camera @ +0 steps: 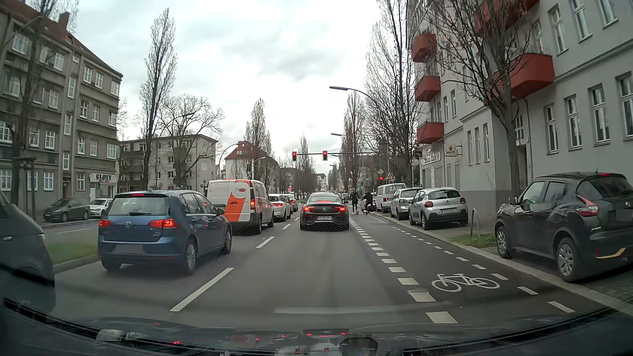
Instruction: Follow the waypoints while adhering to traffic rules and regulations
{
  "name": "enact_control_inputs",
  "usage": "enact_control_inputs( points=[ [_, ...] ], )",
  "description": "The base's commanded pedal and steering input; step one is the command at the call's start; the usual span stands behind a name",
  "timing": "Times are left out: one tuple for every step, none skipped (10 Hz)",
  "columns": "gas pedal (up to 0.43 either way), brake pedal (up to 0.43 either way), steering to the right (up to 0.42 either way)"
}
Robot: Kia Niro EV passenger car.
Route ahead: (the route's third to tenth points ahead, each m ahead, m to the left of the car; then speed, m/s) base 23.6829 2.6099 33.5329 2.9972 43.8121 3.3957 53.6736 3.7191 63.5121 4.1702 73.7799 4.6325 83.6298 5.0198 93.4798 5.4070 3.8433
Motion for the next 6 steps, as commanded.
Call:
enact_control_inputs(
  points=[
    [0.000,0.195,-0.004],
    [0.000,0.195,-0.004],
    [0.000,0.195,-0.004],
    [0.000,0.189,-0.002],
    [0.000,0.183,-0.001],
    [0.000,0.183,0.000]
  ],
)
